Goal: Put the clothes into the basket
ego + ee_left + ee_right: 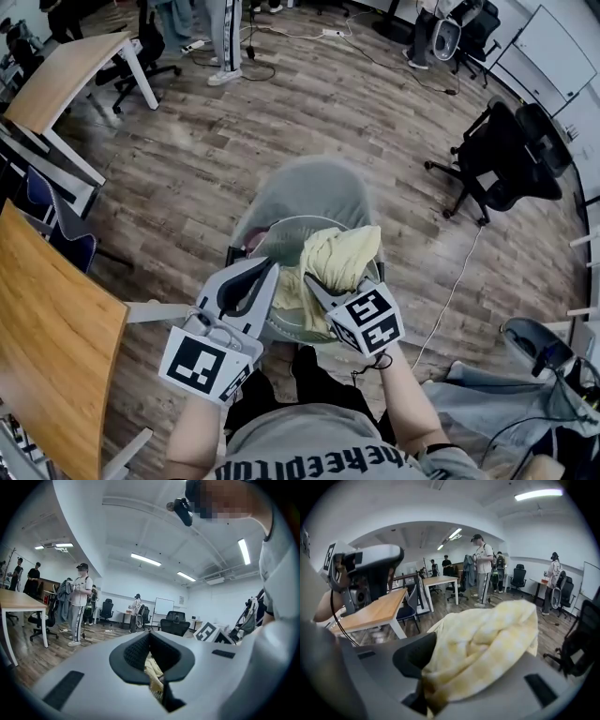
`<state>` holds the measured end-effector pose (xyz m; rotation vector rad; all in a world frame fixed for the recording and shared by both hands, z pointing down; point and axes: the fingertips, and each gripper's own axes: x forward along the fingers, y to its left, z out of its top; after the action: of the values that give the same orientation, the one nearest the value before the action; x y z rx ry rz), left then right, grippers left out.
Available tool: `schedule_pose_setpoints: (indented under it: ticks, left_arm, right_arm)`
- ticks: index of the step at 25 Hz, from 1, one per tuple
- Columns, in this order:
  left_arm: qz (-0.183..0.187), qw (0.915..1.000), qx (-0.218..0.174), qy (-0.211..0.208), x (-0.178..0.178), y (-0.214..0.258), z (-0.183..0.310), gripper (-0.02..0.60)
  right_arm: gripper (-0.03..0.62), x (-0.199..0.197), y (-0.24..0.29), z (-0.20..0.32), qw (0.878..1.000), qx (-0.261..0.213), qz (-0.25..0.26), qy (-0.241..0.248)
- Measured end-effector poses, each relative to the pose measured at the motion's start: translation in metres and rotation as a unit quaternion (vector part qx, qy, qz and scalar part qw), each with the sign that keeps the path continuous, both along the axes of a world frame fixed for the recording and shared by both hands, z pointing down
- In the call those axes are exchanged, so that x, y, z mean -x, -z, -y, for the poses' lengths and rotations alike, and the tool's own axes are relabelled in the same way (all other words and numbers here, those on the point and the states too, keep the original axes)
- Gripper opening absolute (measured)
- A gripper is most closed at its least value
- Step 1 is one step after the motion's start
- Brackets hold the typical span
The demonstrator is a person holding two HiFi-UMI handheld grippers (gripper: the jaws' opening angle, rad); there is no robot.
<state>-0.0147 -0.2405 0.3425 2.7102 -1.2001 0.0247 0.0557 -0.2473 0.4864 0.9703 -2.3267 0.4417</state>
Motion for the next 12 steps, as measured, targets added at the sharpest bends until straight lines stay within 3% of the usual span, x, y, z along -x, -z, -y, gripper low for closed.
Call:
schedule_pose_setpoints:
  ticks: [5,12]
  left_arm:
    - [-0.003,1.0000,0.001,-0.007,-0.004,0.000,0.001,0.014]
    - [-0.008,0.9999,0.001,-0.014,-0.006,0.002,0.000,0.014]
  right_arm:
    - [0.141,-0.014,-0.048,-0.021,0.993,0.068,-0.095,0.031]
    - [0.141,-0.020,-0.057,-0.040,0.987,0.088,-0.120,0.052]
